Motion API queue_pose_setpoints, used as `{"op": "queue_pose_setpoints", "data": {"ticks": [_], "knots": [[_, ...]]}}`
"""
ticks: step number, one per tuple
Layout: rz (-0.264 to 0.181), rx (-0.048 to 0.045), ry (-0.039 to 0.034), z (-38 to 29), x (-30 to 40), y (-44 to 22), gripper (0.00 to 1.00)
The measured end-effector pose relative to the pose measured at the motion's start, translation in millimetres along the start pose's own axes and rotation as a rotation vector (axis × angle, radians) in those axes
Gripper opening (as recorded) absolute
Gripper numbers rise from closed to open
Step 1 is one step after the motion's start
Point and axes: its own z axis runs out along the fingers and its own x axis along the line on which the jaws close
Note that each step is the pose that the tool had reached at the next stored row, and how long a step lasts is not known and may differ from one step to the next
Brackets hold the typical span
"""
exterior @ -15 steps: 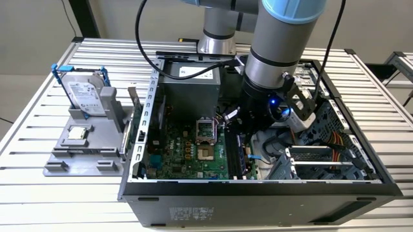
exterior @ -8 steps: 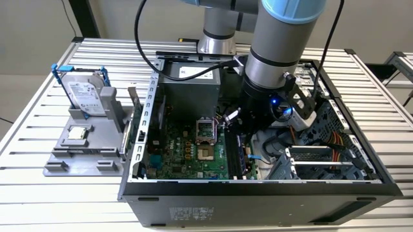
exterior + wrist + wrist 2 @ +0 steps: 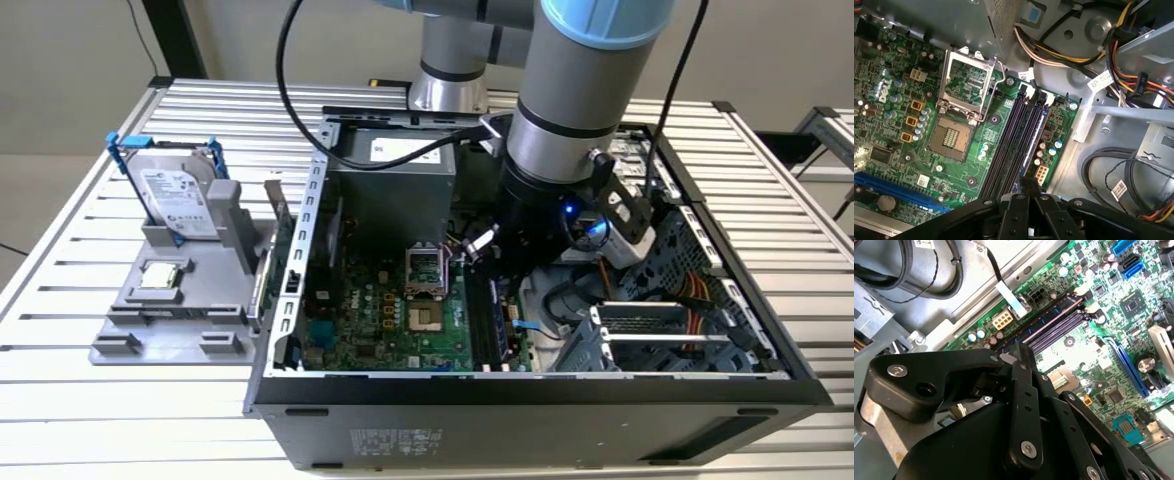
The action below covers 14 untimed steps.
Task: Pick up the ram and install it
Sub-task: 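Press down the ram until it locks into place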
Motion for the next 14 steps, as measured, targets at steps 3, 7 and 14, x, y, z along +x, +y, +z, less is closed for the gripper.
{"op": "queue_pose_setpoints", "data": {"ticks": [3, 7, 14], "knots": [[-0.022, -0.0002, -0.0001, 0.0, 0.0, 0.0, 0.00], [-0.044, -0.0008, 0.0008, 0.0, 0.1, 0.0, 0.00], [-0.084, -0.0014, 0.0011, 0.0, 0.1, 0.0, 0.00]]}}
